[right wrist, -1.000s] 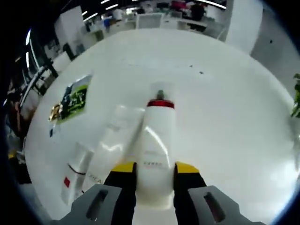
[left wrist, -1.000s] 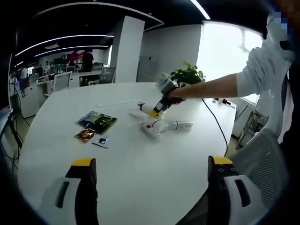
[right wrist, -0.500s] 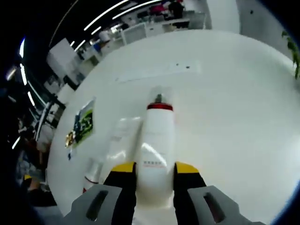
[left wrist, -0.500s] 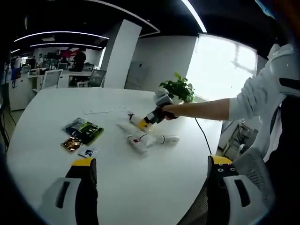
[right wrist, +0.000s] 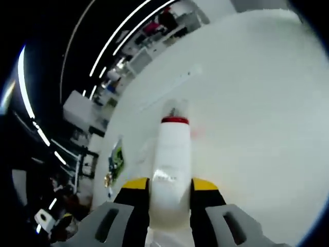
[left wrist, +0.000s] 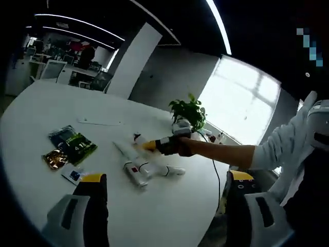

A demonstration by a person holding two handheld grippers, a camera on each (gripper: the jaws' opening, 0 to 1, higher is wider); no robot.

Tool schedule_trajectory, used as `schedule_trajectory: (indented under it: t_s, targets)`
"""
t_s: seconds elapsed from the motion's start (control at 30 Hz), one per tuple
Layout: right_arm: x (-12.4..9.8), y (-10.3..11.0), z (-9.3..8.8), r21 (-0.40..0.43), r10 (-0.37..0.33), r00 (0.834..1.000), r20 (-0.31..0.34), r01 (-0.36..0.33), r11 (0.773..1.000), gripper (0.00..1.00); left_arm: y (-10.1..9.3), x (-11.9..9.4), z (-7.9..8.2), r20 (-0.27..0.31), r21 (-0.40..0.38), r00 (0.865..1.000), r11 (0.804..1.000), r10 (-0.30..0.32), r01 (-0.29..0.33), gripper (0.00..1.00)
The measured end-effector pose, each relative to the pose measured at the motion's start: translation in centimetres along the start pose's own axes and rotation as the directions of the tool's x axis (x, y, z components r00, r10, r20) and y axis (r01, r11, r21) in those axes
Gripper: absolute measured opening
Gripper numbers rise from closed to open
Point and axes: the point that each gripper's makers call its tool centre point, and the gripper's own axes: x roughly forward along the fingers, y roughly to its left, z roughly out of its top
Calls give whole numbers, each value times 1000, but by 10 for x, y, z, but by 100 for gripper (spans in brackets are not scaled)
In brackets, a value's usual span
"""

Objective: Arrange the skincare products in the storage area until every visible bottle or jar stands upright without overlapping.

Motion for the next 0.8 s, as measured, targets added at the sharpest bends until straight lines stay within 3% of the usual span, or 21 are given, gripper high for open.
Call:
schedule_trajectory:
  t_s: [0.07, 0.13, 0.23, 0.33, 0.43, 0.63, 0.8]
  targets:
    - [-2, 0, -1, 42, 30, 1000, 5, -30, 999, 22, -1, 12, -3, -7, -55, 1000, 998, -12, 12, 92]
    - [-4, -3, -1, 53, 45, 999, 16, -46, 998, 22, -10, 24, -3, 14, -111, 998, 991, -69, 70, 91]
    - [-6, -3, -3, 61, 72, 997, 20, -73, 995, 22, -6, 38, -8, 29, -217, 996, 972, -84, 88, 89]
    - [-9, -3, -5, 80, 108, 994, 27, -110, 991, 22, -2, 48, -10, 39, -258, 995, 961, -95, 102, 87]
    - [-13, -3, -5, 97, 137, 990, 37, -140, 985, 22, 4, 59, -5, 87, -358, 993, 928, -79, 105, 87]
    - [-21, 0, -6, 123, 194, 980, 49, -199, 972, 22, 23, 71, 5, 104, -370, 992, 923, -74, 108, 82]
    - [-28, 14, -7, 195, 287, 954, 90, -300, 934, 22, 28, 83, 8, 124, -418, 988, 899, -89, 134, 79]
